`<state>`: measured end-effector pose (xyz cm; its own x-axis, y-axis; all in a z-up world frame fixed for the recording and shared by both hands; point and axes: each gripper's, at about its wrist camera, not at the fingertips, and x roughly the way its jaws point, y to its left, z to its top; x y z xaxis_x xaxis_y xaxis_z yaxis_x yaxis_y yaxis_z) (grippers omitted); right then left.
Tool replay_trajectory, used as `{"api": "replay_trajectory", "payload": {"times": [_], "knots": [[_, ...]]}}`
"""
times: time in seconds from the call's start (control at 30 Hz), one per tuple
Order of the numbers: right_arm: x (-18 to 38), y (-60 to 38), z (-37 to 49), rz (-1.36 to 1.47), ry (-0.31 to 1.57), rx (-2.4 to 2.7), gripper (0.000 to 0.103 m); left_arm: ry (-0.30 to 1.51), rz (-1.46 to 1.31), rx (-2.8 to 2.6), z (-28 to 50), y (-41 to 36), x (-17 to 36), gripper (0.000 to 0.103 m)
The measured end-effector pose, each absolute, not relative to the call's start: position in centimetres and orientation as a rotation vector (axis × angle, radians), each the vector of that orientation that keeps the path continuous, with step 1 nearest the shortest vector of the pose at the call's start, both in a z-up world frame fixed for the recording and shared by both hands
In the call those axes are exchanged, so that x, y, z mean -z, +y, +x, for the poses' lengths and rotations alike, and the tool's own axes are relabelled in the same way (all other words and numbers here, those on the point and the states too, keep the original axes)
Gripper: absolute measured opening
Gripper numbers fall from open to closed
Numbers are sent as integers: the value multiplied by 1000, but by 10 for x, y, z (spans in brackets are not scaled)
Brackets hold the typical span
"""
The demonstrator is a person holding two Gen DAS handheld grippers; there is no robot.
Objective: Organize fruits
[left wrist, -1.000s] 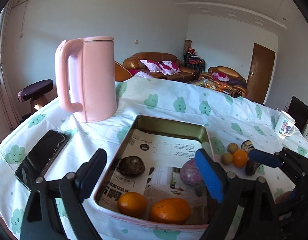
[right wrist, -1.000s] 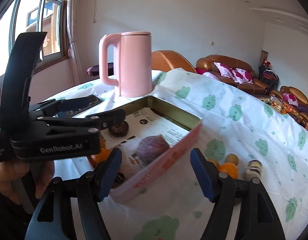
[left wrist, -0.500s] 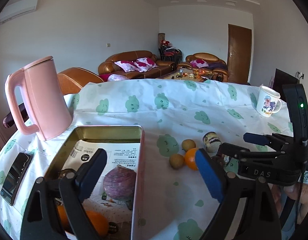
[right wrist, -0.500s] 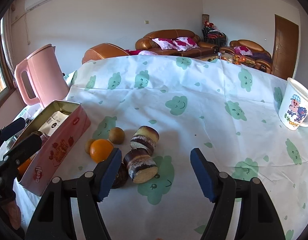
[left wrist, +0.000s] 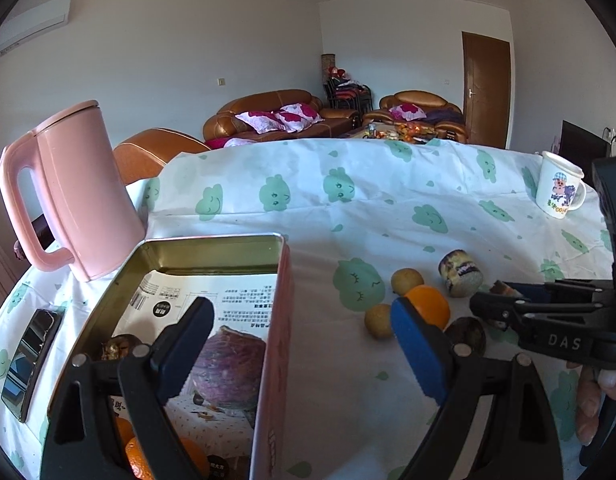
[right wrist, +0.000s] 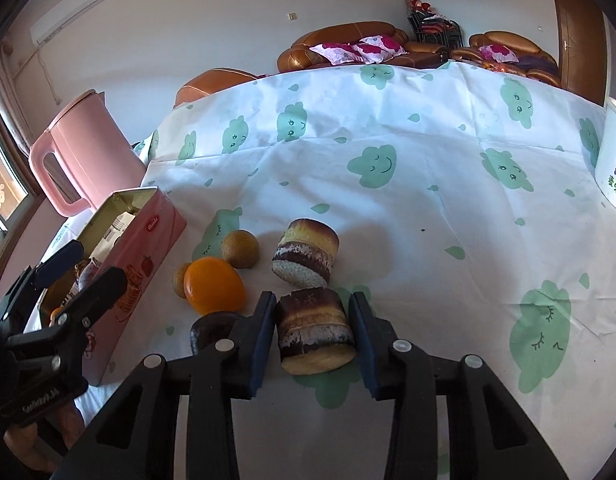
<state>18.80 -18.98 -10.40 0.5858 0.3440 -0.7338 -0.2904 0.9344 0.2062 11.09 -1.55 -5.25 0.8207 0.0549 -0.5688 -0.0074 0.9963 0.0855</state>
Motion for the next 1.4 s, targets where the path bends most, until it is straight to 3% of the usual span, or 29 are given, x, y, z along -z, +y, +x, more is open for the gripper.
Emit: {"api": "replay_trajectory", "payload": {"times": [0.17, 0.5, 0.6, 0.77, 0.87, 1.0, 1.4], "knots": [[96, -206, 176, 27, 814, -302, 39, 621, 40, -32, 113, -4, 51, 92], [88, -234, 152, -8, 752, -208, 39, 665, 57, 126, 102, -57, 51, 91], [86, -238, 151, 5, 744, -207, 39, 734, 37, 195, 110, -71, 61, 86], [85, -234, 151, -10, 739, -206, 39, 804, 40, 220, 121, -83, 75, 66], [88, -235, 153, -9, 757, -213, 39, 829, 29, 250, 125, -87, 79, 60], [90, -231, 156, -18, 773, -228, 40, 859, 59, 275, 127, -96, 83, 39], [84, -233, 145, 4, 713, -292, 39, 790, -12, 277, 121, -83, 73, 39]]}}
